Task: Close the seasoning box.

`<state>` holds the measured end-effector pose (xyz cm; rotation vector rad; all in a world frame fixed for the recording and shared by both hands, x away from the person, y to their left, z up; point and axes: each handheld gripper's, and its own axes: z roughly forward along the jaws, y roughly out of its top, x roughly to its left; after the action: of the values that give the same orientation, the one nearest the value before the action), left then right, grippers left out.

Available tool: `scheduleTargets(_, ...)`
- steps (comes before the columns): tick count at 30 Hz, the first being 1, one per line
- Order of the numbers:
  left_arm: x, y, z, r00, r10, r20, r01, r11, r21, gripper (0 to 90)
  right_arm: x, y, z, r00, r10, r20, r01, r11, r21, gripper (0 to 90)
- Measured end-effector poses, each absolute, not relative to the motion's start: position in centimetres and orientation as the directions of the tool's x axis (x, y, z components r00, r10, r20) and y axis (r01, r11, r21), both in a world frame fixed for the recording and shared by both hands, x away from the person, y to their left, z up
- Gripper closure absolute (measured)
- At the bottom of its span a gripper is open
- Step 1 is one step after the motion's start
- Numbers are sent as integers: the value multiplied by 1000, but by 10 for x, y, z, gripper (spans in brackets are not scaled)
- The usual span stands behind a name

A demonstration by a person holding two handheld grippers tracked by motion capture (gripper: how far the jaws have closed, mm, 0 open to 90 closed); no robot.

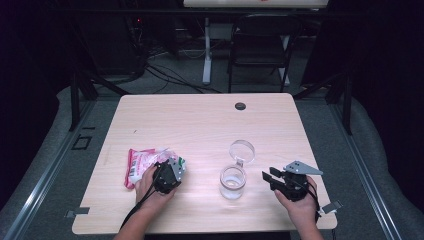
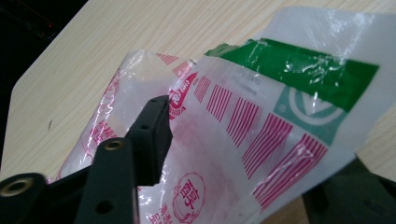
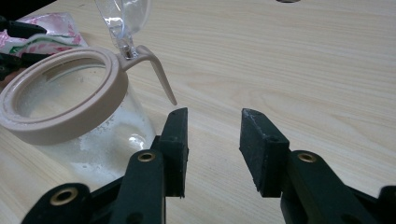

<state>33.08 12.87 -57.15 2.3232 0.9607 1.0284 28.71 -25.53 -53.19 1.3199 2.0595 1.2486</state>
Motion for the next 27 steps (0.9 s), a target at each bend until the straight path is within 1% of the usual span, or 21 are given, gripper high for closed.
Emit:
scheduleTargets(2, 332, 131, -570, 479, 739, 473, 424, -667, 612, 551, 286, -256, -532, -472, 872, 131, 518, 154, 841, 621)
scheduleTargets(6, 333, 134, -568, 469, 752, 463, 418, -651, 634, 642, 286, -256, -532, -472, 872, 130, 519, 156, 840, 620)
scheduleTargets(7, 333, 135, -567, 468, 759, 454, 425, -643, 637, 656, 286, -256, -532, -472, 872, 130, 519, 155, 840, 619)
scheduleTargets(10, 334, 138, -564, 475, 768, 430, 426, -628, 651, 747, 286, -256, -532, -472, 872, 128, 522, 159, 838, 618)
scheduleTargets(13, 336, 144, -560, 479, 782, 399, 431, -606, 669, 816, 286, -256, -532, -475, 871, 128, 521, 161, 838, 617)
scheduleTargets(17, 338, 153, -555, 476, 807, 350, 448, -565, 693, 852, 286, -256, -533, -472, 873, 127, 522, 160, 838, 617)
scheduleTargets(23, 339, 165, -546, 464, 830, 309, 458, -523, 719, 892, 286, -255, -533, -475, 871, 125, 521, 164, 838, 617)
scheduleTargets(27, 338, 175, -538, 461, 849, 258, 463, -478, 746, 900, 287, -255, -534, -475, 871, 128, 522, 162, 838, 617)
